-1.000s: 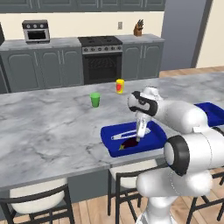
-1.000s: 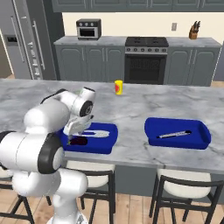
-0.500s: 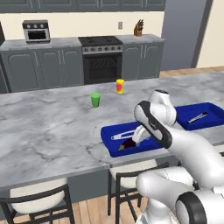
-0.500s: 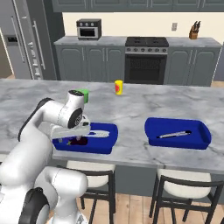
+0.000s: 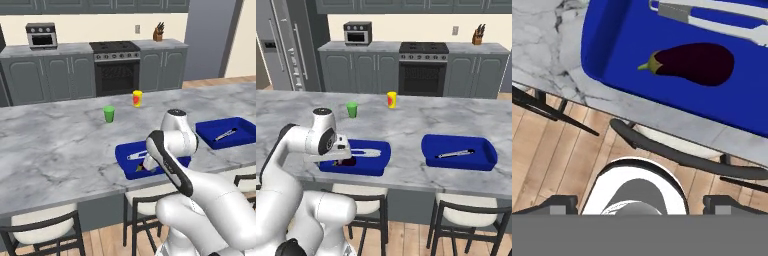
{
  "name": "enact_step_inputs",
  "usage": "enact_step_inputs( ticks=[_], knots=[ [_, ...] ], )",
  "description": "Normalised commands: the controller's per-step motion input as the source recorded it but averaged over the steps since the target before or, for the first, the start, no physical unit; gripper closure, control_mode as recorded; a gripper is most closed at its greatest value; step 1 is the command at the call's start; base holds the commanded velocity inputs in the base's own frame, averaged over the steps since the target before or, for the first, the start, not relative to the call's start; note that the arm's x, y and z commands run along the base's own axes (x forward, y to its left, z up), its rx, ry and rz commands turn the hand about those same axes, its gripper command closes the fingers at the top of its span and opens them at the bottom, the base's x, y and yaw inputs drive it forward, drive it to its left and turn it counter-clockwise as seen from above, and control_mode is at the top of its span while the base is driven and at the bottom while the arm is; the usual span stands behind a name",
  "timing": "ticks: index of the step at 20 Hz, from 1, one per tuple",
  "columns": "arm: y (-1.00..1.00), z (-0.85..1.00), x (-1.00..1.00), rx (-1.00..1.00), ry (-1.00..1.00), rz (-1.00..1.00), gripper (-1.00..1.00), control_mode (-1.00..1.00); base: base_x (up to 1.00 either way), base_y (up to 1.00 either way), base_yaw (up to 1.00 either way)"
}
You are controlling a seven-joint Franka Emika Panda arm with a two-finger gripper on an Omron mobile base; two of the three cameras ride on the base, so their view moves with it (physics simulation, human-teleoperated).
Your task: Gather the eggplant and squash from the fridge and place them on a tray on the dining counter. Then gather the chicken drumstick and fish from the fridge and place them on the other tray.
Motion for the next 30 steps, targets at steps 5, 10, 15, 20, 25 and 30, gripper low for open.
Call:
enact_step_inputs(
  ticks=[5, 10, 15, 20, 25, 30],
  knots=[
    [0.0, 0.0, -0.08, 0.0, 0.0, 0.0, -1.0, 1.0, -0.6, 0.0, 0.0],
    [0.0, 0.0, 0.0, 0.0, 0.0, 0.0, -1.0, 1.0, -0.86, 0.43, 0.0],
    [0.0, 0.0, 0.0, 0.0, 0.0, 0.0, -1.0, 1.0, -0.12, 1.0, -0.13],
    [0.0, 0.0, 0.0, 0.0, 0.0, 0.0, -1.0, 1.0, 0.02, 1.0, -0.11],
    [0.0, 0.0, 0.0, 0.0, 0.0, 0.0, -1.0, 1.0, 0.06, 1.0, -0.03],
    [0.0, 0.0, 0.0, 0.0, 0.0, 0.0, -1.0, 1.0, 0.14, 1.0, -0.04]
  ],
)
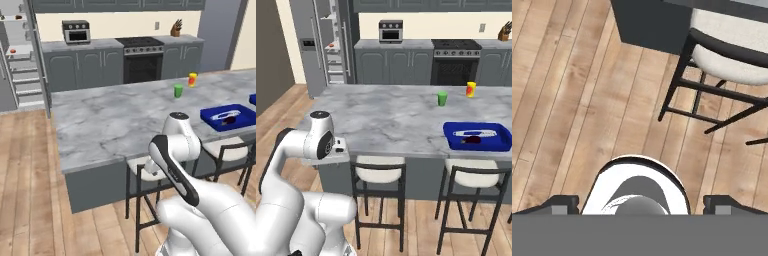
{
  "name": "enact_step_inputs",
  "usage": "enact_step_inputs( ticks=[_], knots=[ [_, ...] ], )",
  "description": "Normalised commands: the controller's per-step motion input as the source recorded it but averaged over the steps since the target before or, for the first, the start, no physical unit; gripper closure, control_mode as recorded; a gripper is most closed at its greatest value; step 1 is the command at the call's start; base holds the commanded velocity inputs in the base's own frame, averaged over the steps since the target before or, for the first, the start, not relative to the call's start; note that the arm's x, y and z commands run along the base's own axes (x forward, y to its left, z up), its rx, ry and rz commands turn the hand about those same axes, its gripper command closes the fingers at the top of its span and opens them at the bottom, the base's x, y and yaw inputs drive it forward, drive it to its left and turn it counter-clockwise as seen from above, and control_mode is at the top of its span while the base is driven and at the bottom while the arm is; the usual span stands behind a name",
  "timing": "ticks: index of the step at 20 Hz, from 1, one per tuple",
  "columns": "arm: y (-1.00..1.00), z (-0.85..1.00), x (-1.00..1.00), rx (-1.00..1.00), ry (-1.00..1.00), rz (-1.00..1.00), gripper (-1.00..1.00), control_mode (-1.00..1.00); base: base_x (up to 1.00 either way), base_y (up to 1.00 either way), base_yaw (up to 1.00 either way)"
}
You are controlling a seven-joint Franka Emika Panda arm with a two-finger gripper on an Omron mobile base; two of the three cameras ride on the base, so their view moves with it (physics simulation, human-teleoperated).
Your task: Gather the eggplant and squash from the fridge and place them on a tray on the dining counter. Then gather the chicken drumstick and fish from the fridge and place them on the other tray.
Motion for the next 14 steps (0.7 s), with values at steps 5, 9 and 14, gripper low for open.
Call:
enact_step_inputs(
  ticks=[5, 9, 14],
  knots=[
    [0.0, 0.0, 0.0, 0.0, 0.0, 0.0, -1.0, 1.0, 0.18, 1.0, -0.04],
    [0.0, 0.0, 0.0, 0.0, 0.0, 0.0, -1.0, 1.0, 0.33, 1.0, -0.03],
    [0.0, 0.0, 0.0, 0.0, 0.0, 0.0, -1.0, 1.0, 0.54, 1.0, 0.0]
  ],
)
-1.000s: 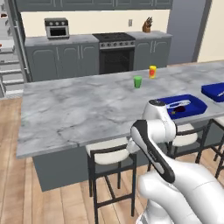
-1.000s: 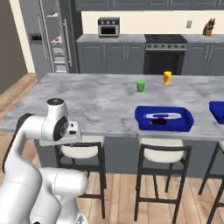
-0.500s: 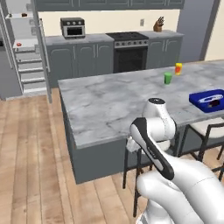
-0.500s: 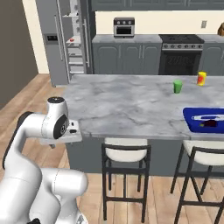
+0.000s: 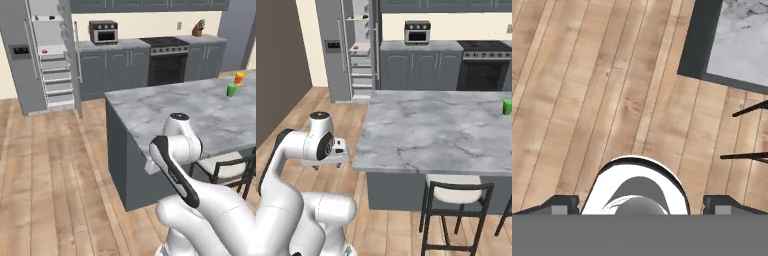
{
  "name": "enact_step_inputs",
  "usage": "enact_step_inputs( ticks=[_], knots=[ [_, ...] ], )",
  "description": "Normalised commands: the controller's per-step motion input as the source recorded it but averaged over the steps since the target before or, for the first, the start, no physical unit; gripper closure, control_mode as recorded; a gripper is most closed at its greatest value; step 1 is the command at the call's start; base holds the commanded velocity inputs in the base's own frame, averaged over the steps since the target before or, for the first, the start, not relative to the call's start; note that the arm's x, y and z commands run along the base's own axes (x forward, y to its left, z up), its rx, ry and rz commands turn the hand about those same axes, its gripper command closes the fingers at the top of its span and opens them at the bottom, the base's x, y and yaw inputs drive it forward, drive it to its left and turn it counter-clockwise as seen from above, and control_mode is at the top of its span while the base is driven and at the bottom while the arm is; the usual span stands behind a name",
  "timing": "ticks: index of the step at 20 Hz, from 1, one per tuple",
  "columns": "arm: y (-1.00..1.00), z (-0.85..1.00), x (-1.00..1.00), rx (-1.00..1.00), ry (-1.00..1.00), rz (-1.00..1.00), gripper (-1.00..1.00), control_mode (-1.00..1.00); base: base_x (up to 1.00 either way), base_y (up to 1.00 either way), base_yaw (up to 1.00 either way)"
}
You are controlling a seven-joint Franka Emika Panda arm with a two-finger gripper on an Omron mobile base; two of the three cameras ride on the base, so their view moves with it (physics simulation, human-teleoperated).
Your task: Gather the eggplant and squash from the fridge and place them on a tray on the dining counter. Then gather the chicken drumstick and fish from the fridge and place them on the other tray.
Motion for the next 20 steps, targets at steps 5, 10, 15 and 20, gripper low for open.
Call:
enact_step_inputs(
  ticks=[5, 10, 15, 20],
  knots=[
    [0.0, 0.0, 0.0, 0.0, 0.0, 0.0, -1.0, 1.0, 0.73, 1.0, 0.0],
    [0.0, 0.0, 0.0, 0.0, 0.0, 0.0, -1.0, 1.0, 1.0, 1.0, -0.05],
    [0.0, 0.0, 0.0, 0.0, 0.0, 0.0, -1.0, 1.0, 1.0, 1.0, -0.16],
    [0.0, 0.0, 0.0, 0.0, 0.0, 0.0, -1.0, 1.0, 1.0, 1.0, -0.13]
  ],
)
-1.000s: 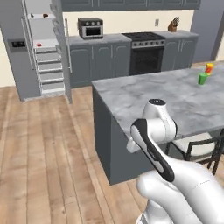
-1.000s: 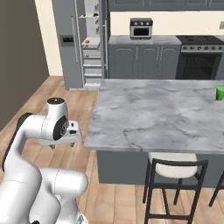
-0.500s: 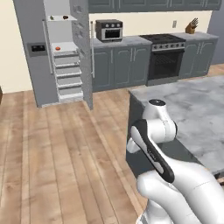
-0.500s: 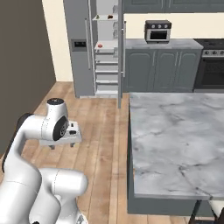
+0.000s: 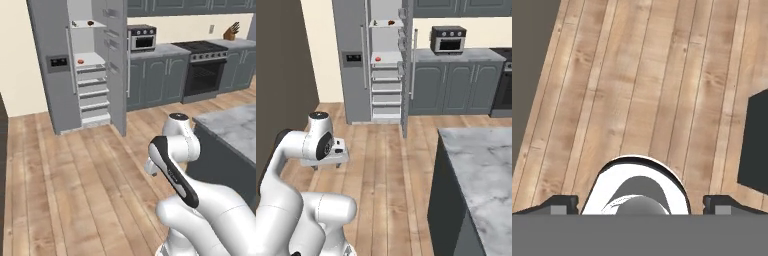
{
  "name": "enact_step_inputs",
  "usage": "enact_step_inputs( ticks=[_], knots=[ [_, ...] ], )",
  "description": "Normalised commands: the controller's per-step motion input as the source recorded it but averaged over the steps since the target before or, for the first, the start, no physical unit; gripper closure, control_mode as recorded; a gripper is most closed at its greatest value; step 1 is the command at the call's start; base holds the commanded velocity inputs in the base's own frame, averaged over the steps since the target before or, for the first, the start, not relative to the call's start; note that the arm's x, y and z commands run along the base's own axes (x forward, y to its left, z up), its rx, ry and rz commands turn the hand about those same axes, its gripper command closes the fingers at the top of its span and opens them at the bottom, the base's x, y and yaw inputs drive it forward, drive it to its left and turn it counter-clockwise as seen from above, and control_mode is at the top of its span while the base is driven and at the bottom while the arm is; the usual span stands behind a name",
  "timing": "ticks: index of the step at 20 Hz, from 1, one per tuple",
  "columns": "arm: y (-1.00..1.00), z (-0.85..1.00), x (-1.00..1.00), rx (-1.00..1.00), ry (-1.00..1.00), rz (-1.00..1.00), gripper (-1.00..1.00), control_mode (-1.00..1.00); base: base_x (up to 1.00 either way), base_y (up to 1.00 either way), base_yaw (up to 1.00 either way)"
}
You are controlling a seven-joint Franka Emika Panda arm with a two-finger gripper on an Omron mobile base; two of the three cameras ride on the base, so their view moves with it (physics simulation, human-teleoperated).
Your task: Gather the eggplant and squash from the fridge and place them on a tray on the dining counter. Then gather the chicken drumstick and fish from the fridge and place them on the other tray.
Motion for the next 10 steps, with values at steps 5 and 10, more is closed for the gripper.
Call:
enact_step_inputs(
  ticks=[5, 10],
  knots=[
    [0.0, 0.0, 0.0, 0.0, 0.0, 0.0, -1.0, 1.0, 1.0, 0.97, -0.16],
    [0.0, 0.0, 0.0, 0.0, 0.0, 0.0, -1.0, 1.0, 1.0, 0.71, -0.1]
  ],
)
